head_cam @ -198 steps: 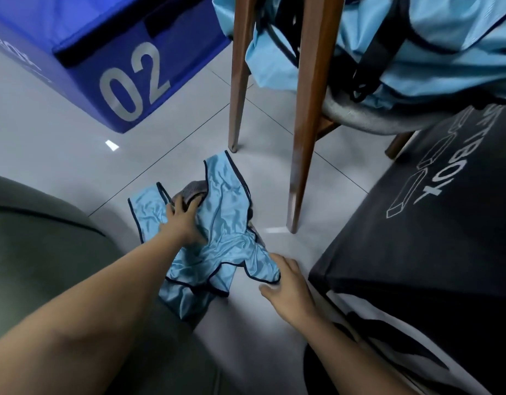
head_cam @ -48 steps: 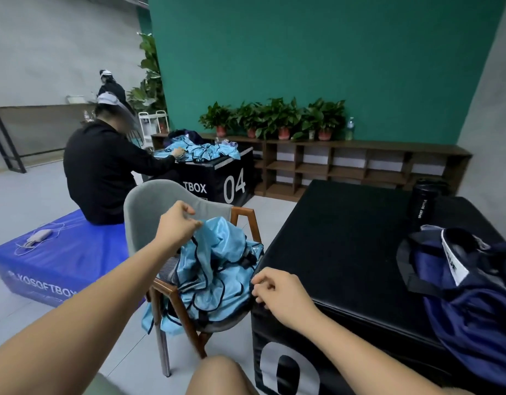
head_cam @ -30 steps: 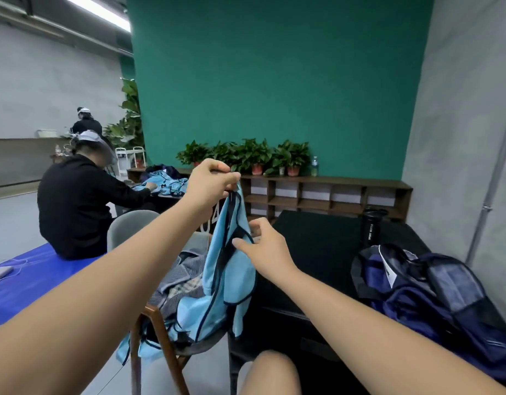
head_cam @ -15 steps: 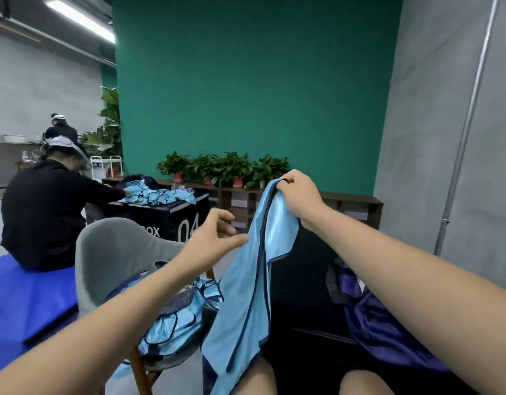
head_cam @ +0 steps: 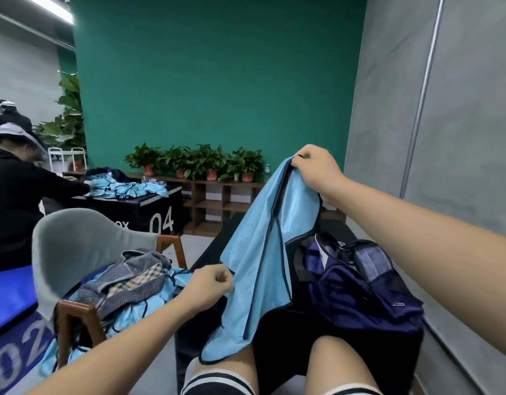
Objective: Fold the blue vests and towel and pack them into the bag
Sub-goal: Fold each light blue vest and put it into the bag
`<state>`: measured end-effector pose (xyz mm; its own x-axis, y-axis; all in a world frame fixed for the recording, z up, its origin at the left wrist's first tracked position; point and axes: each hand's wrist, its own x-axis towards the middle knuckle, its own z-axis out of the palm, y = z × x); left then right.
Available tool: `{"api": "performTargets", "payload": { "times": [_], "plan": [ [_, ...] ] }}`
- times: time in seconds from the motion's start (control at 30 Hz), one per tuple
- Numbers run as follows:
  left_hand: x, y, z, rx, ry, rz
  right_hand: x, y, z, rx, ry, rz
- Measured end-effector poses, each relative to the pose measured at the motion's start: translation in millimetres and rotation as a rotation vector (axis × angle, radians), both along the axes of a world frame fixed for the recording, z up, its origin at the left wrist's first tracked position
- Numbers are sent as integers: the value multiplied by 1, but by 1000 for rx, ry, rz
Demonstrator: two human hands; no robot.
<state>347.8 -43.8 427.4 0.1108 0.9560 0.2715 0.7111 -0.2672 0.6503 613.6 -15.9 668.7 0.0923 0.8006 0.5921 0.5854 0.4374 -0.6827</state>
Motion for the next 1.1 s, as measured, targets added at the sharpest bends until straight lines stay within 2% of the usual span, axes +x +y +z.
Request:
{"api": "performTargets", "payload": {
  "times": [0.13,0.3,0.53,0.73,0.83,0.97,1.1],
  "plan": [
    [-12,1,33,-6,-124,56,28,3,0,-21,-107,-66],
    [-14,-3,85,-63,-438,38,40,5,-38,-156,-195,-84],
    [9,2,125,-62,-613,-14,3,-31,-117,-207,-302,81],
    [38,8,137,-37,-686,-23,-39,-61,-168,-367,-160,300],
    [48,10,140,-10,-730,-16,-44,-56,-181,-494,135,420],
    [50,20,135,8,-721,-5,-35,-42,-173,-434,404,479],
    [37,35,104,-69,-685,10,-25,-15,-155,-407,479,458]
  ]
}}
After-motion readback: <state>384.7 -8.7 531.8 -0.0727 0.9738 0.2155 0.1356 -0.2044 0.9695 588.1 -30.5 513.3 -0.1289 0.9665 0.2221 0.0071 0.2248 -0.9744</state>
